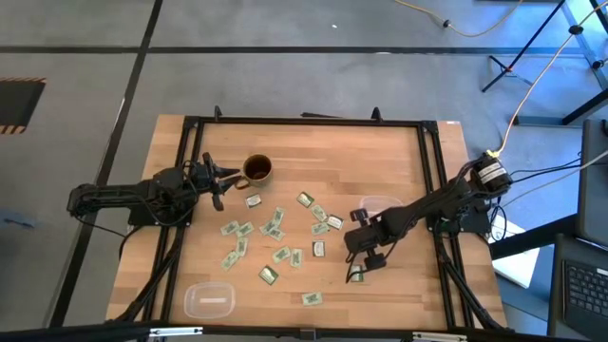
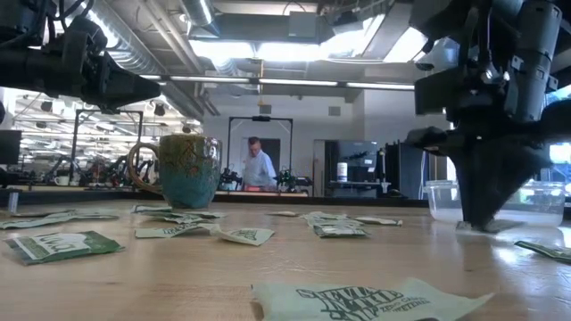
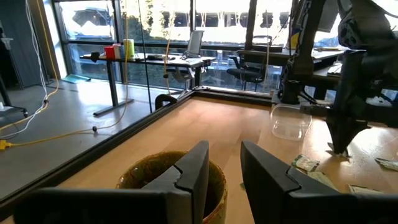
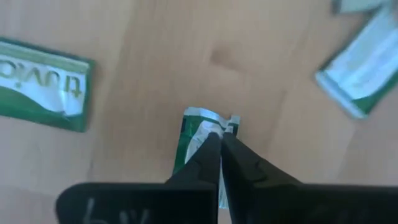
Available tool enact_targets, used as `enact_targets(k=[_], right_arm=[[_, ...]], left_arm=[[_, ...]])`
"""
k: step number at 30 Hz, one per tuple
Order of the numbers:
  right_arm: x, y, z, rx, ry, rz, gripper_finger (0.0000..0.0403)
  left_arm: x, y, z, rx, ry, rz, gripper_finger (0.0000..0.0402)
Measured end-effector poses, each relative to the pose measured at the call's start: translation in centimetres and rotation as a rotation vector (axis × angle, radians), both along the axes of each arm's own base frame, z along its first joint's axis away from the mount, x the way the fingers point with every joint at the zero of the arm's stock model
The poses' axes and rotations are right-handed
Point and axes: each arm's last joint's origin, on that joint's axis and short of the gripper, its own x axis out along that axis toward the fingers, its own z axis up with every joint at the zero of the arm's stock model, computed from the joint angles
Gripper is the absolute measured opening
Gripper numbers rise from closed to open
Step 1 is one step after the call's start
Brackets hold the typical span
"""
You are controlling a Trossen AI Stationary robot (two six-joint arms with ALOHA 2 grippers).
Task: Pick and place Stevia / Truvia into bins
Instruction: Put the truvia packet into the top transparent container
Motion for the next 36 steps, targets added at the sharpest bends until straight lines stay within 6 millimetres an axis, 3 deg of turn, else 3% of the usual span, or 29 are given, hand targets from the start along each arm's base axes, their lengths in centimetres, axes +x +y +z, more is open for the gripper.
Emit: enact_targets(k=[9, 16, 22, 26, 33, 36], right_arm=[[-1.1, -0.5, 5.1, 0.041, -0.187, 0.017, 0.0008], [-4.6, -2.9, 9.3, -0.021, -0.247, -0.086, 0.0014], [-7.1, -4.9, 11.3, -0.083, -0.269, -0.222, 0.0016], [-7.6, -5.8, 11.0, -0.124, -0.264, -0.272, 0.0016], [-8.4, -7.0, 6.9, -0.156, -0.177, -0.339, 0.0016], [-8.2, -7.0, 6.2, -0.114, -0.206, -0.36, 0.0016]], left_arm=[[0.0, 0.0, 0.0, 0.0, 0.0, 0.0, 0.0088], [0.0, 0.0, 0.0, 0.0, 0.0, -0.001, 0.0088], [0.0, 0.0, 0.0, 0.0, 0.0, -0.001, 0.0088], [0.0, 0.0, 0.0, 0.0, 0.0, -0.001, 0.0088], [0.0, 0.0, 0.0, 0.0, 0.0, -0.001, 0.0088], [0.0, 0.0, 0.0, 0.0, 0.0, 0.0, 0.0088]])
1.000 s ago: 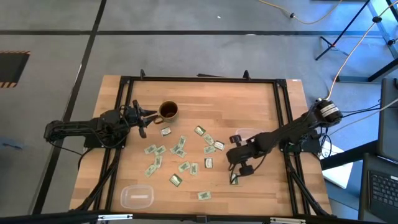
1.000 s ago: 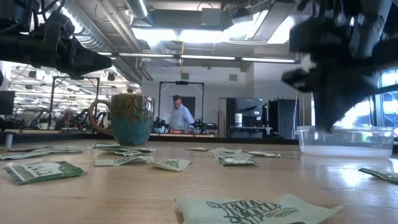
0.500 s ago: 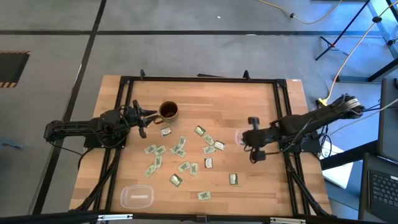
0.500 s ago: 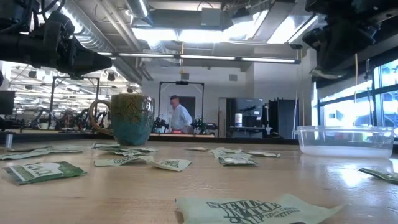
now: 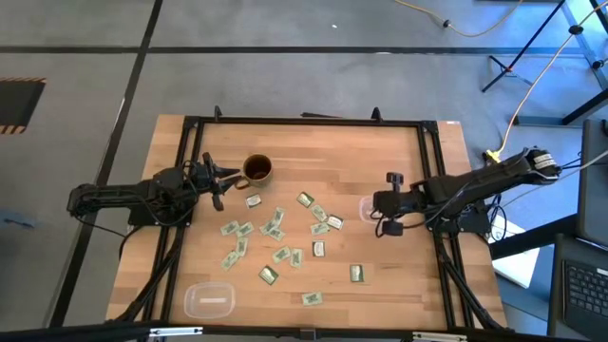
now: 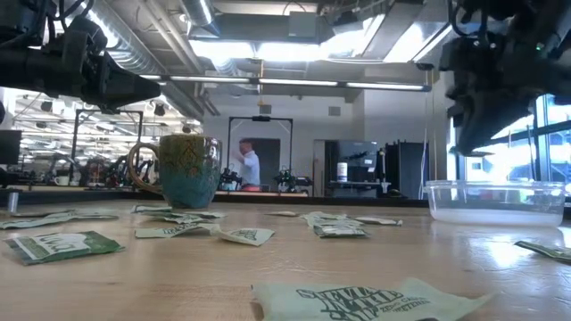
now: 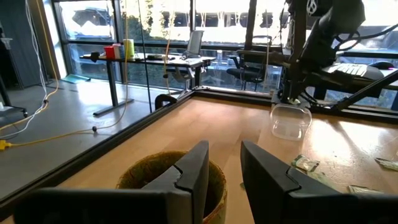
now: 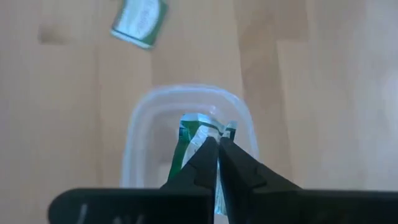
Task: Pick and place Stevia / Truvia into bins
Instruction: Put the truvia packet into the top transparent container
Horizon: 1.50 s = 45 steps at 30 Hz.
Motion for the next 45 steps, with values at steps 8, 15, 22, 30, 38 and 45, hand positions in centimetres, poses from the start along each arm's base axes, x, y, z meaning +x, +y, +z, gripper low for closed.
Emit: enact_targets(k=[8, 15, 22, 30, 38, 45], right_arm=[[-0.5, -0.1, -1.8, 0.028, 0.018, -0.044, 0.0016], [-0.5, -0.1, -2.4, 0.028, 0.029, -0.049, 0.0016], [-0.5, -0.1, -2.4, 0.028, 0.029, -0.049, 0.0017], [-0.3, 0.0, -2.0, 0.02, 0.023, -0.028, 0.0027], [0.3, 0.1, -0.8, 0.025, -0.005, -0.024, 0.0085], [2.2, 1.7, 2.0, 0.224, -0.175, 0.148, 0.0094]], left_arm=[[0.0, 0.0, 0.0, 0.0, 0.0, 0.002, 0.0088], [0.0, 0.0, 0.0, 0.0, 0.0, 0.003, 0.0088], [0.0, 0.0, 0.0, 0.0, 0.0, 0.003, 0.0088], [0.0, 0.0, 0.0, 0.0, 0.0, 0.003, 0.0088], [0.0, 0.0, 0.0, 0.0, 0.0, 0.003, 0.0088], [0.0, 0.0, 0.0, 0.0, 0.0, 0.003, 0.0088]])
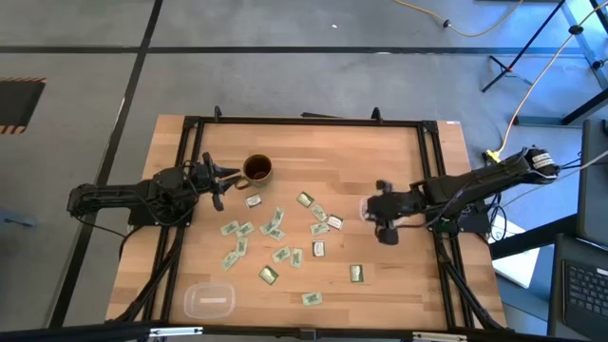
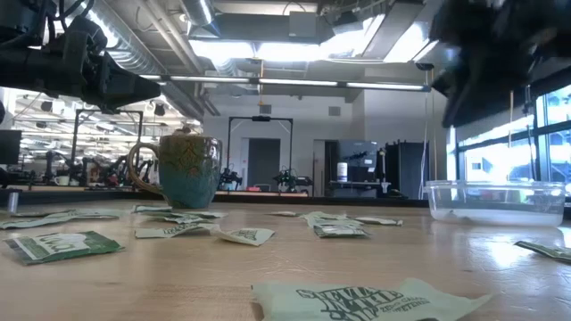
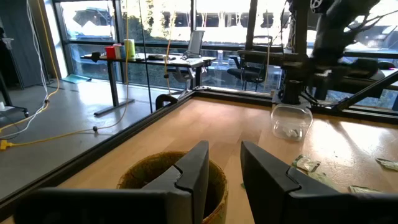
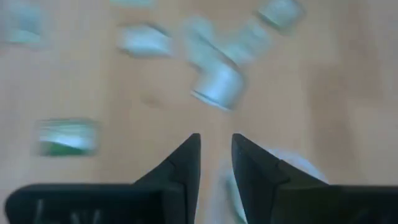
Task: Pick and place Stevia / Truvia into bins
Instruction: Put the truvia packet into the top transparent container
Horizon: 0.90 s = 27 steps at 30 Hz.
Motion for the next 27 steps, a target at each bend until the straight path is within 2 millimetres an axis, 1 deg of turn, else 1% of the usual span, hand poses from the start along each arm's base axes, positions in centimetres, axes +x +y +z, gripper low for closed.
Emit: enact_targets(k=[2, 4, 7, 10, 14, 19, 27], right_arm=[[0.4, 0.9, 0.5, 0.052, -0.07, 0.108, 0.0093], [0.6, 1.7, 0.8, 0.068, -0.122, 0.196, 0.0092], [0.6, 2.8, 0.9, 0.083, -0.145, 0.257, 0.0092], [0.7, 3.9, 0.3, 0.083, -0.133, 0.298, 0.0092], [1.5, 5.6, -1.1, 0.069, -0.115, 0.363, 0.0092], [2.5, 7.7, -3.5, 0.038, -0.078, 0.447, 0.0092], [2.7, 9.8, -7.1, 0.062, 0.061, 0.422, 0.0092]], left_arm=[[0.0, 0.0, 0.0, 0.0, 0.0, 0.0, 0.0088], [0.0, 0.0, 0.0, 0.0, 0.0, 0.0, 0.0088], [0.0, 0.0, 0.0, 0.0, 0.0, 0.0, 0.0088], [0.0, 0.0, 0.0, 0.0, 0.0, 0.0, 0.0088], [0.0, 0.0, 0.0, 0.006, 0.003, 0.0, 0.0088], [0.0, 0.0, 0.0, 0.015, 0.006, 0.001, 0.0088], [0.0, 0.0, 0.0, 0.017, 0.007, 0.001, 0.0088]])
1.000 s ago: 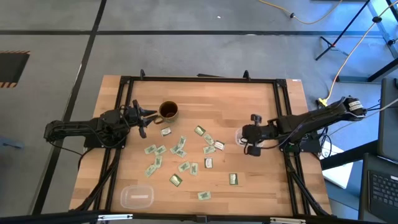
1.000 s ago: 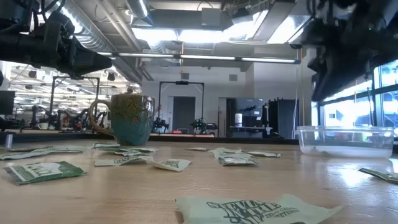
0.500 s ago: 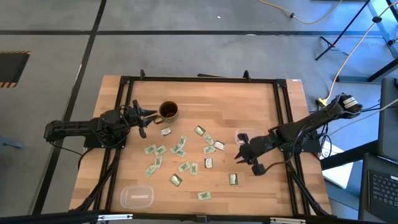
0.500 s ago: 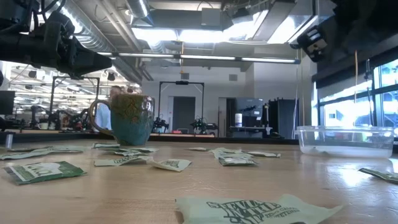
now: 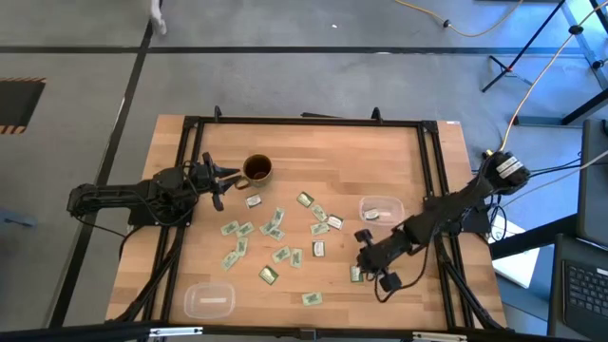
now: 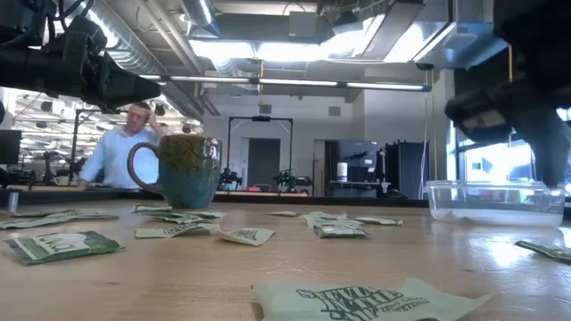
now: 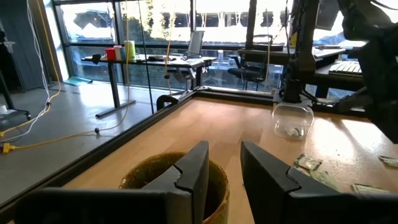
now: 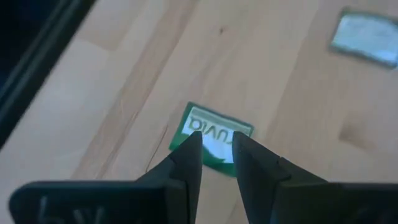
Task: Pick and place Stevia / Truvia into bins
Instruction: Put the truvia packet into the top transparent container
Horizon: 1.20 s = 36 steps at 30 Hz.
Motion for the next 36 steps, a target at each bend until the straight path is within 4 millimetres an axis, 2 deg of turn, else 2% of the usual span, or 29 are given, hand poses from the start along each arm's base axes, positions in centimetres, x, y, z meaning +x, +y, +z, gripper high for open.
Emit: enact_targets(k=[9, 17, 21, 30, 36], right_arm=[[0.6, 1.1, -2.8, -0.075, 0.003, 0.018, 0.0092], [0.9, 1.3, -3.8, -0.098, 0.014, 0.006, 0.0092], [0.9, 1.2, -3.8, -0.099, 0.018, 0.006, 0.0082], [0.8, 1.2, -3.8, -0.104, 0.019, 0.007, 0.0025], [0.6, 1.0, -2.5, -0.104, -0.001, 0.034, 0.0015]], left_arm=[[0.0, 0.0, 0.0, 0.0, 0.0, 0.0, 0.0088], [0.0, 0.0, 0.0, 0.0, 0.0, 0.0, 0.0088], [0.0, 0.0, 0.0, 0.0, 0.0, 0.0, 0.0088], [0.0, 0.0, 0.0, 0.0, 0.0, 0.0, 0.0088], [0.0, 0.0, 0.0, -0.001, 0.0, -0.002, 0.0088]])
